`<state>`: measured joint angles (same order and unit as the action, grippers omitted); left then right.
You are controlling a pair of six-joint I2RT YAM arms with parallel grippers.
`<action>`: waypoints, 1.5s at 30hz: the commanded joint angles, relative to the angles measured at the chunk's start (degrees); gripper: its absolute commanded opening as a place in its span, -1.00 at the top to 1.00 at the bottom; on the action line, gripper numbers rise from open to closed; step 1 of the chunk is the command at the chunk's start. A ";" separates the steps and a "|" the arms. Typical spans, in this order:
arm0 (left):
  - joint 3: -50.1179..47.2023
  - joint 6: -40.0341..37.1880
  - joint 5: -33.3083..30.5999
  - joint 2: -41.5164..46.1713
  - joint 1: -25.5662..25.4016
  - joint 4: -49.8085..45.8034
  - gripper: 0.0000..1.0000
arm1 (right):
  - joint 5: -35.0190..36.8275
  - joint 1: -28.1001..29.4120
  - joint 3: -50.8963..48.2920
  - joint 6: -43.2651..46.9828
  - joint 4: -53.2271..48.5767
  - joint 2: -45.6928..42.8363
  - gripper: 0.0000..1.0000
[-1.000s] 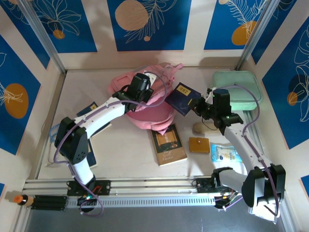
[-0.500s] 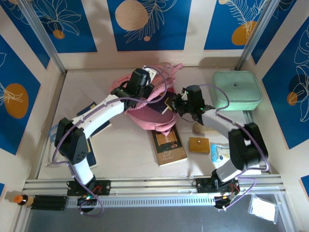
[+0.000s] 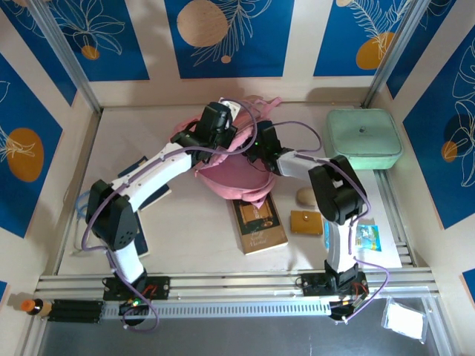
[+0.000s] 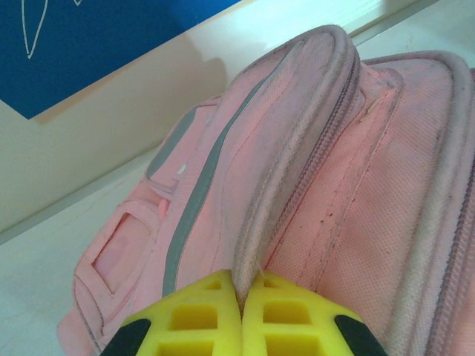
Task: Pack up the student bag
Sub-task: Place the book in the student bag, then close the student bag at the top-center of the table.
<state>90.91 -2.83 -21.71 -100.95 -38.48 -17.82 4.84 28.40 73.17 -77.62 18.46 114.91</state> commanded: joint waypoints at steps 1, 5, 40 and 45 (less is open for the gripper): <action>4.35 2.99 0.22 0.71 0.42 5.25 1.00 | 4.39 1.34 4.42 -4.74 1.36 3.21 1.00; 4.89 4.66 2.31 0.42 0.80 3.45 1.00 | 4.56 1.92 7.81 -7.47 2.07 7.07 0.90; -20.94 20.58 12.63 10.01 10.71 -1.68 -0.17 | -2.89 -2.12 -18.92 27.16 -44.69 -34.42 -0.80; -23.97 25.34 24.03 12.44 10.63 -1.85 -0.54 | -13.28 -0.05 -20.70 30.87 -40.54 -32.16 -0.74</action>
<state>67.88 17.82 -6.35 -90.11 -28.18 -19.14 -1.58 26.83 53.17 -51.92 -21.54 81.49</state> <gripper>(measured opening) 0.765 0.874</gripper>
